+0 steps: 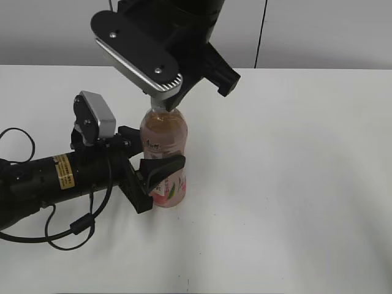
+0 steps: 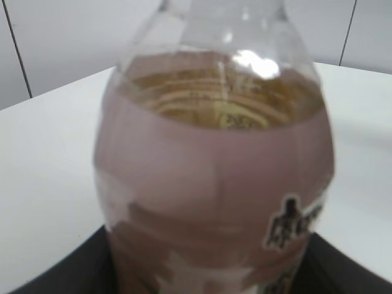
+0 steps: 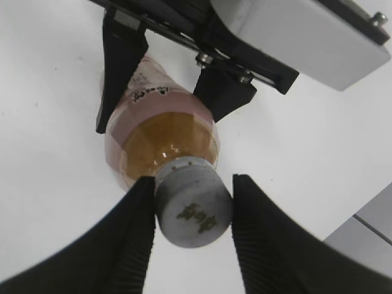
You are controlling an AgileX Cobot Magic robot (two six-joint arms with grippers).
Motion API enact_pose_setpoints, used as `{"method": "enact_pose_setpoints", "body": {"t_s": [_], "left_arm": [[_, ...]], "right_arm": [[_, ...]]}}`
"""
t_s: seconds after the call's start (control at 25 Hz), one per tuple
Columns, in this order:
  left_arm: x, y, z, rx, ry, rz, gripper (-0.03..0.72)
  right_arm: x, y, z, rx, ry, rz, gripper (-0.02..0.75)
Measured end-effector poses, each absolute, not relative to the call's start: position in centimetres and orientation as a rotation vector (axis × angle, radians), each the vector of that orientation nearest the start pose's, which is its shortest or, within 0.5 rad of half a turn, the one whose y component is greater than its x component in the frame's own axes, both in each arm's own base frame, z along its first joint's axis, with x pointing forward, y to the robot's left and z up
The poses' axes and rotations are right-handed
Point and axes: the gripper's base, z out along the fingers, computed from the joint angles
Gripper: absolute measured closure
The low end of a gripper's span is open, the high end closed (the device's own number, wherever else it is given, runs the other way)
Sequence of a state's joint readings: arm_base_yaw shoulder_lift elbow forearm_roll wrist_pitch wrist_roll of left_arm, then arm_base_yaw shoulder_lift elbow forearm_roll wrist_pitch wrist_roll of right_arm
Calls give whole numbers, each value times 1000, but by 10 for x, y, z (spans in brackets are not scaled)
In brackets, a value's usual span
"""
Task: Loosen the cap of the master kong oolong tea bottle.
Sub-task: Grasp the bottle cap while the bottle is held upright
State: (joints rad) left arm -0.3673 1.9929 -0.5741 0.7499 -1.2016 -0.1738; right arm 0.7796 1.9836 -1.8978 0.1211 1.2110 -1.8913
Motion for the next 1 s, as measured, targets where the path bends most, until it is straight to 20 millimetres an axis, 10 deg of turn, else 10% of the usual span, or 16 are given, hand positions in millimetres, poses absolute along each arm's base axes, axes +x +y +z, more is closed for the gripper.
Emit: {"method": "enact_pose_setpoints", "body": {"t_s": [0.48,1.0], "left_arm": [[260,-161,109,910,1587,-780,302],[260,-161,109,908,1588,-780,302]], "right_arm": [[290,315,312,-2549,901,64,265],[289,314,374,-1454,2144,445,256]]}}
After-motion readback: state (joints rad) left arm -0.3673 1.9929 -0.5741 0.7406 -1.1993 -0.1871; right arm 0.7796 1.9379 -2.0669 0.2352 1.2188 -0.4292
